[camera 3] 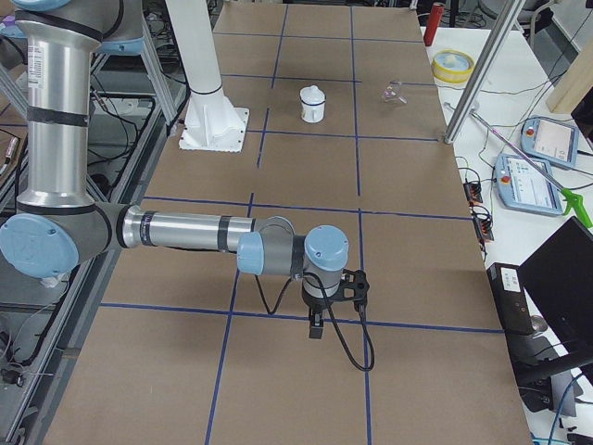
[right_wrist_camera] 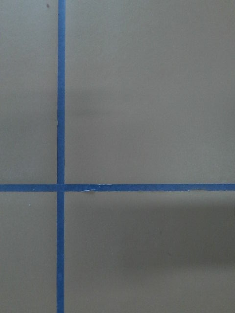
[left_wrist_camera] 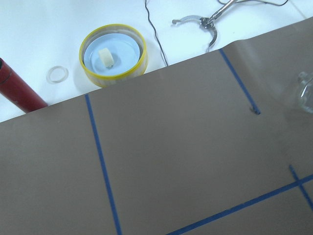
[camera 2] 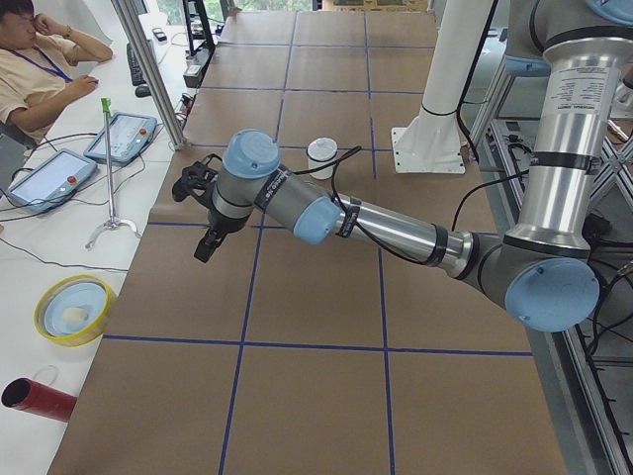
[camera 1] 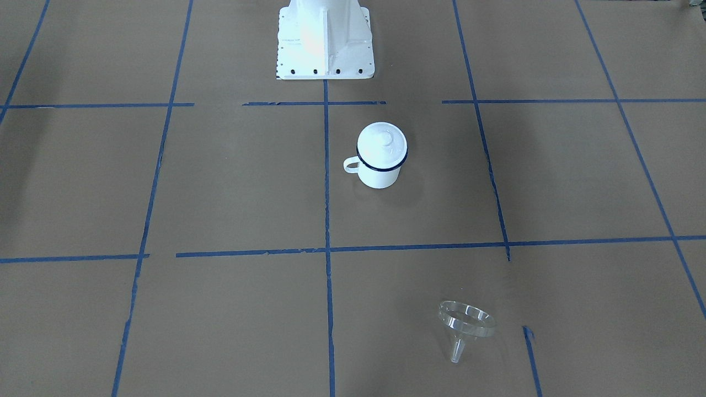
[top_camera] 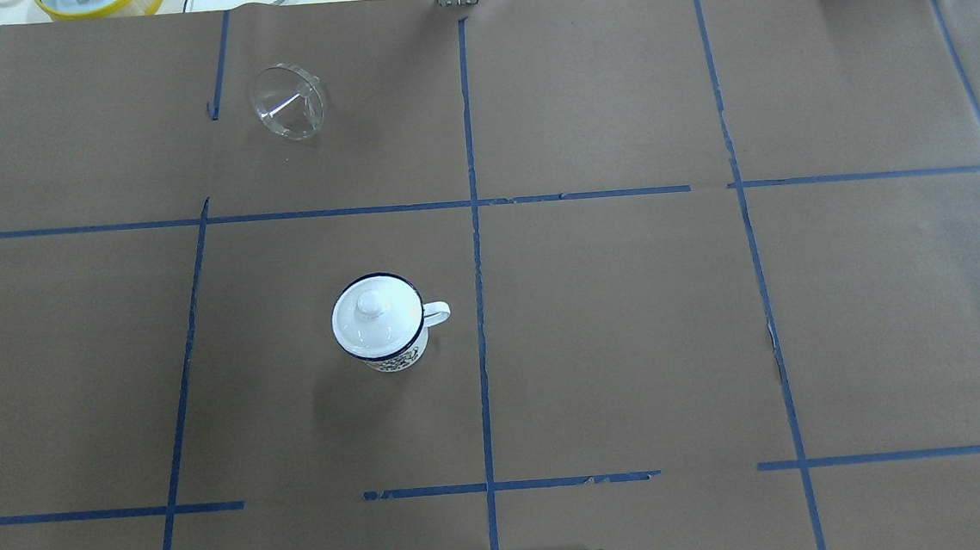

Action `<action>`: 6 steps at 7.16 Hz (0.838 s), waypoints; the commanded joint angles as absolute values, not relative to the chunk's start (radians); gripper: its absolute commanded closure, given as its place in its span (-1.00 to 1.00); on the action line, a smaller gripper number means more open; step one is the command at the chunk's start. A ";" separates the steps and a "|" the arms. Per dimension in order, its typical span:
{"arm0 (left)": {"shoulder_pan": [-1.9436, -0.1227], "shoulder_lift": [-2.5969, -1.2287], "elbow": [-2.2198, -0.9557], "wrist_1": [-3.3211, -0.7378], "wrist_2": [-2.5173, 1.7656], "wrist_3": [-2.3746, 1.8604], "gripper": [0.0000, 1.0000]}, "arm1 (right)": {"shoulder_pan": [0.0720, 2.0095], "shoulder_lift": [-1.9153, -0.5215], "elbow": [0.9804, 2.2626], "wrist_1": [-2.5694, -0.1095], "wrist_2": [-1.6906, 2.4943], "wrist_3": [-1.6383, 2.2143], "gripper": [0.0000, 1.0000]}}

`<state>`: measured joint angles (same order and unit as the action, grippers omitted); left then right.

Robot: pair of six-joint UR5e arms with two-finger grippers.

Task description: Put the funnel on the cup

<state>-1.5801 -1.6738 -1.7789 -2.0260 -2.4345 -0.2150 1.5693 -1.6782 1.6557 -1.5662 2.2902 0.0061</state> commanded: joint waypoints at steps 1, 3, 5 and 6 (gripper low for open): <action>-1.385 -1.644 -1.798 -2.152 -2.459 -0.434 -1.00 | 1.569 -1.678 1.657 -1.566 2.290 0.006 -1.00; -1.167 -1.696 -1.865 -2.145 -2.288 -0.782 -1.00 | 1.569 -1.678 1.657 -1.566 2.290 0.006 -1.00; -0.972 -1.831 -1.868 -2.082 -2.214 -1.109 -1.00 | 1.569 -1.678 1.657 -1.566 2.290 0.006 -1.00; -0.907 -1.968 -1.868 -1.889 -2.210 -1.170 -1.00 | 1.569 -1.678 1.657 -1.566 2.290 0.006 -1.00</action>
<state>-1.0008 -1.8367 -1.8668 -2.0488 -2.2265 -1.0526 1.5693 -1.6781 1.6567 -1.5662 2.2902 0.0061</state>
